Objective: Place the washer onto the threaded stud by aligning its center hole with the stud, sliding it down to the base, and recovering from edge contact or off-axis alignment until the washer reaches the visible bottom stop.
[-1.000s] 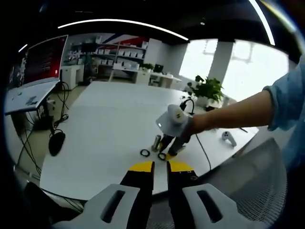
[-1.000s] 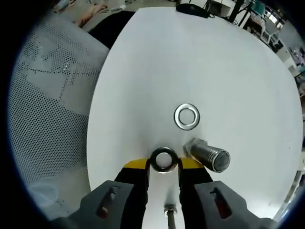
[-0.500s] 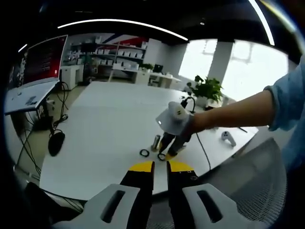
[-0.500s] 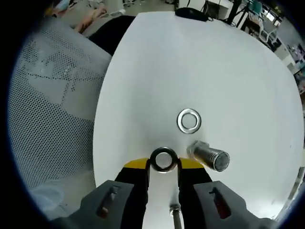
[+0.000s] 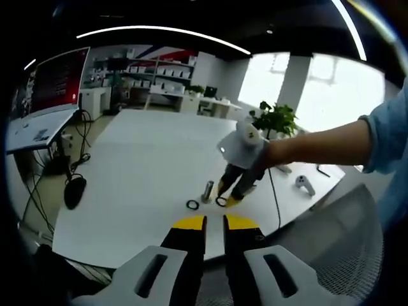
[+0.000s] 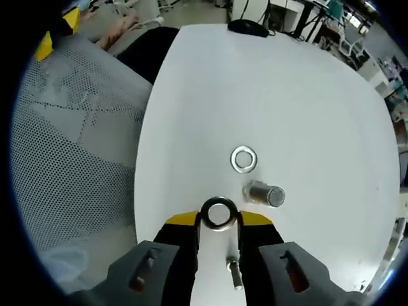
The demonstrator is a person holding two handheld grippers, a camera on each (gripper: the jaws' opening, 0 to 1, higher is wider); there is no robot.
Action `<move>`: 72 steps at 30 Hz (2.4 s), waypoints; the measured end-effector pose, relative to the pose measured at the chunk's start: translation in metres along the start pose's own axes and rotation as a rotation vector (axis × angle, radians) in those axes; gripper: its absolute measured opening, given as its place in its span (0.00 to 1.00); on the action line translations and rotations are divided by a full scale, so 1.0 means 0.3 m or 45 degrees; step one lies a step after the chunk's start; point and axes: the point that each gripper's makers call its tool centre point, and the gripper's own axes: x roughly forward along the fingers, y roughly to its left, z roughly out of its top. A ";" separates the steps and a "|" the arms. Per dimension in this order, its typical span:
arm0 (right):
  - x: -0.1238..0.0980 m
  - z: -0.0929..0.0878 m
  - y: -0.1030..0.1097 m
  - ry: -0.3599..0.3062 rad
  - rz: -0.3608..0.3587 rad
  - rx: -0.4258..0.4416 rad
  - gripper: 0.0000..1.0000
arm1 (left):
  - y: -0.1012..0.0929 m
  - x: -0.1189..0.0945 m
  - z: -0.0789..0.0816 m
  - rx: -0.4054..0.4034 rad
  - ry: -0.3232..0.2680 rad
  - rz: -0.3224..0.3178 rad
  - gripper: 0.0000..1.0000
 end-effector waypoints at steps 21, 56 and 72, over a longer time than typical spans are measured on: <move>-0.085 0.065 -0.104 -0.110 -0.130 0.052 0.24 | 0.000 0.000 -0.001 -0.001 0.002 0.000 0.08; -0.006 0.075 -0.155 -0.057 -0.162 0.066 0.24 | 0.002 0.000 0.000 -0.004 0.000 0.003 0.08; 0.065 0.057 -0.147 0.002 -0.132 0.070 0.23 | 0.004 0.000 0.000 -0.005 0.001 0.005 0.08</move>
